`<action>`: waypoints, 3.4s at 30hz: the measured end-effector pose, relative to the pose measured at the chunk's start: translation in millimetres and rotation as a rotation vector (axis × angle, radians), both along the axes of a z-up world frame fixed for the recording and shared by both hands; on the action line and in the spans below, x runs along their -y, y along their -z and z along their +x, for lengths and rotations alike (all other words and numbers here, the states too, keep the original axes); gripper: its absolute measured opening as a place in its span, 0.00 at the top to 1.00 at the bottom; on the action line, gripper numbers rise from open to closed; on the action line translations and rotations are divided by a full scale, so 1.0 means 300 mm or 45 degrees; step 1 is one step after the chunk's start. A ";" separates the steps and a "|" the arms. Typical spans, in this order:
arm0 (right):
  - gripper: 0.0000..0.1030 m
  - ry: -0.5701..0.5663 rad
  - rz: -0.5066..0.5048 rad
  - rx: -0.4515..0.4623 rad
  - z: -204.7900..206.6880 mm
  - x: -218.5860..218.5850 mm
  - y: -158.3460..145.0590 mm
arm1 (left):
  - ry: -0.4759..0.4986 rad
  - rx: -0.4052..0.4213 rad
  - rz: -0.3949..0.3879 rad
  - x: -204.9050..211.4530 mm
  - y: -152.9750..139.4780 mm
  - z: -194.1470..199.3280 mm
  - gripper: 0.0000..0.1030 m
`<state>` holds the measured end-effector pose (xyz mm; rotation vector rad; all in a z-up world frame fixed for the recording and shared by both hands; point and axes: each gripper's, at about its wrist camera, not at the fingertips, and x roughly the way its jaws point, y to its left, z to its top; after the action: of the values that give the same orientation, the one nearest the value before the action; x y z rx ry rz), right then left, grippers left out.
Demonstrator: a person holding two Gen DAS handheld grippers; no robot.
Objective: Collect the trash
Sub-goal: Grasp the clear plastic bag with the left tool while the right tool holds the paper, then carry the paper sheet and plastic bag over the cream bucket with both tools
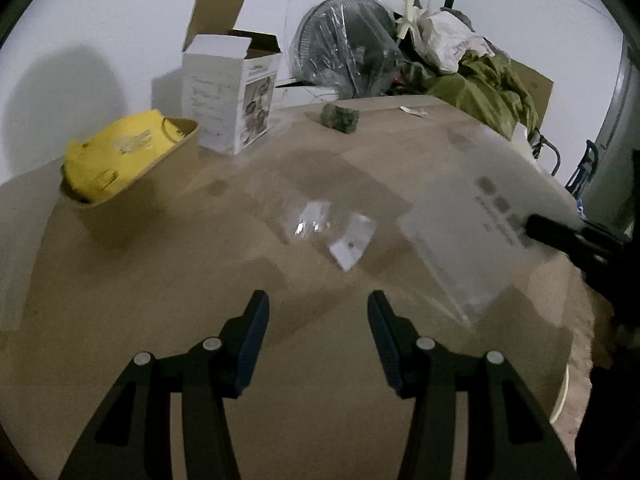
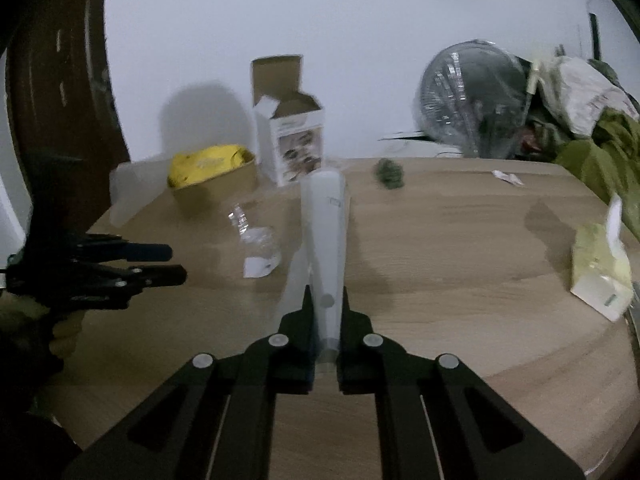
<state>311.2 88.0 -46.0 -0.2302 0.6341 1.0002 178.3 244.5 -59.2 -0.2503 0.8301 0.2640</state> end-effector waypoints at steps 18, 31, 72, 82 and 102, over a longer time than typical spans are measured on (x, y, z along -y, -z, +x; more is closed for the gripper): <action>0.94 0.125 0.044 -0.057 0.150 0.107 0.052 | -0.031 -0.083 0.015 -0.111 0.077 0.268 0.46; 0.94 0.187 0.063 -0.063 0.168 0.185 0.060 | 0.019 -0.137 0.063 -0.081 0.114 0.346 0.59; 0.94 0.486 0.075 0.130 -0.314 0.749 -0.031 | 0.524 0.185 0.107 0.624 -0.089 0.007 0.70; 0.94 0.643 0.043 0.164 -0.407 0.942 0.006 | 0.708 0.208 0.089 0.836 -0.056 -0.033 0.70; 0.93 0.798 -0.187 -0.119 -0.322 1.131 0.388 | 0.915 0.050 0.027 1.088 0.122 0.056 0.70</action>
<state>214.6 -251.1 -162.3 -0.1003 0.8011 0.3632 195.2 -81.9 -95.9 0.0721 0.8275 -0.4043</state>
